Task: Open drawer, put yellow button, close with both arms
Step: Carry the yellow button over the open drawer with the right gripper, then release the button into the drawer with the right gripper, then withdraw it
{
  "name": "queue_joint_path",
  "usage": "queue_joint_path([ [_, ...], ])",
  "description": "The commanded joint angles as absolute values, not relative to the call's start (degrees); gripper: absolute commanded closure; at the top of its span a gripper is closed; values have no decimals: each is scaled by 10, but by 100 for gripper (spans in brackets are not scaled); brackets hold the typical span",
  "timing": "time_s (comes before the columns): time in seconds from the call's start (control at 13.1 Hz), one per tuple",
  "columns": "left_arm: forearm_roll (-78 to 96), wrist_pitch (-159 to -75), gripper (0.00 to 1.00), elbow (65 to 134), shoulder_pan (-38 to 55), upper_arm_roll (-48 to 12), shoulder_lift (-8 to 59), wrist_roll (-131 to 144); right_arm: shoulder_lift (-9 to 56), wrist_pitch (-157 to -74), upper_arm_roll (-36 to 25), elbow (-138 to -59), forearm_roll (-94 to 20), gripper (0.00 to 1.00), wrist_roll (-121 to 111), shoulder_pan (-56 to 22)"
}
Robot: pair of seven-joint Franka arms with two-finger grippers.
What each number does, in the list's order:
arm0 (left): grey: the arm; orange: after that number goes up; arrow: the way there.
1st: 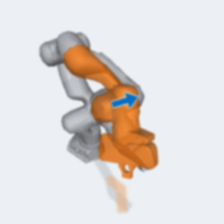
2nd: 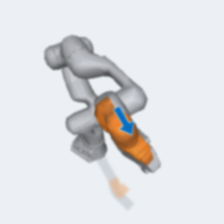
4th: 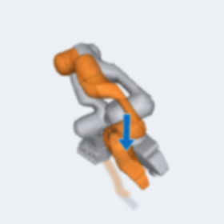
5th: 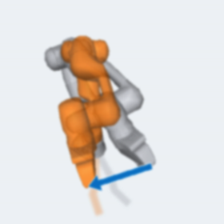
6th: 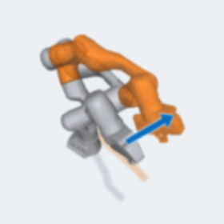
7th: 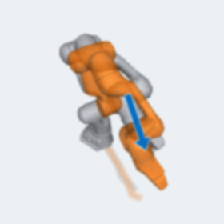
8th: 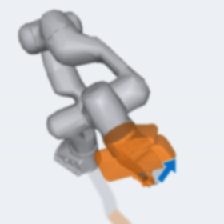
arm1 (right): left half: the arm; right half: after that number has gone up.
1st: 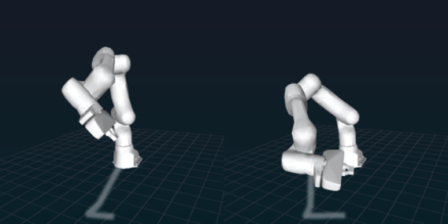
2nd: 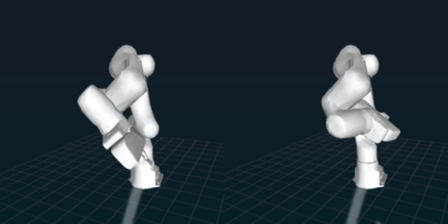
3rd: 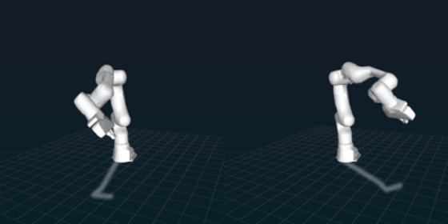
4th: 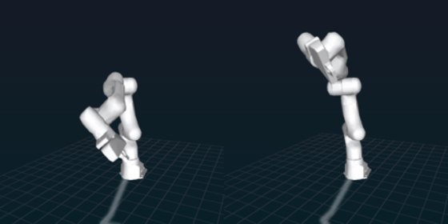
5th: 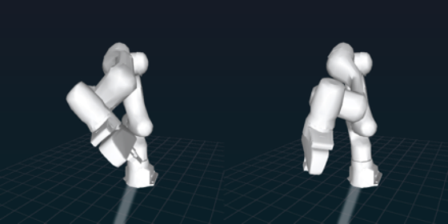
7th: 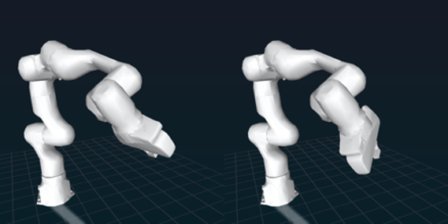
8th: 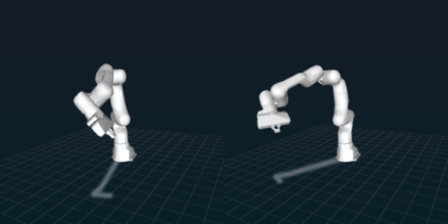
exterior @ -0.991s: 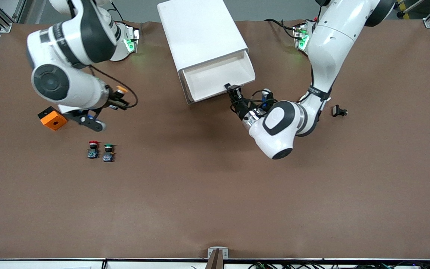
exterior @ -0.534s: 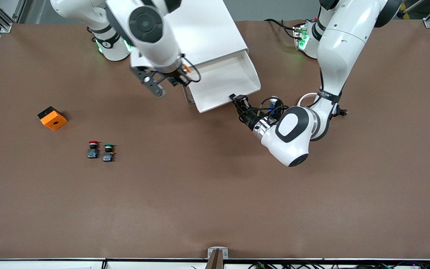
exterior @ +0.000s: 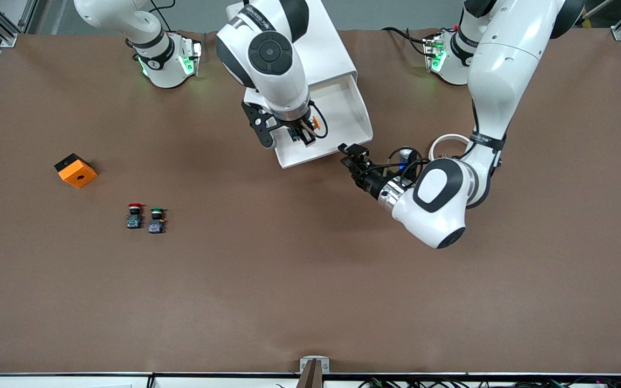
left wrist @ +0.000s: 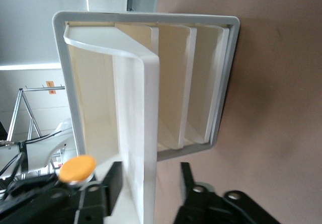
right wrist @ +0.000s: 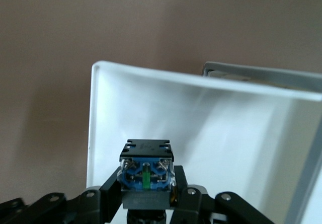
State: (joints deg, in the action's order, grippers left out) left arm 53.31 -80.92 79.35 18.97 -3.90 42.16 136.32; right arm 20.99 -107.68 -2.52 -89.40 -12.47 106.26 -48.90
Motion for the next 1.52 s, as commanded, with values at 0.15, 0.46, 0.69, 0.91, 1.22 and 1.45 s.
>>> queue_joint_path([
  [0.15,536,-800,0,748,136,-33,417,1320,241,-1077,-34,-874,-134,69,1095,-511],
  [0.46,470,-801,0,718,102,-29,415,1232,250,-1086,-33,-870,-135,67,1100,-518],
  [0.69,418,-801,0,716,101,3,414,1163,250,-1085,-33,-870,-140,33,1099,-514],
  [0.91,361,-801,0,693,101,15,408,1123,248,-1084,-34,-862,-142,0,1094,-513],
  [1.22,259,-818,0,687,105,14,360,1057,232,-1079,-38,-841,-142,0,1093,-498],
  [1.45,208,-860,0,688,115,5,349,949,200,-1049,-39,-841,-142,0,1084,-467],
])
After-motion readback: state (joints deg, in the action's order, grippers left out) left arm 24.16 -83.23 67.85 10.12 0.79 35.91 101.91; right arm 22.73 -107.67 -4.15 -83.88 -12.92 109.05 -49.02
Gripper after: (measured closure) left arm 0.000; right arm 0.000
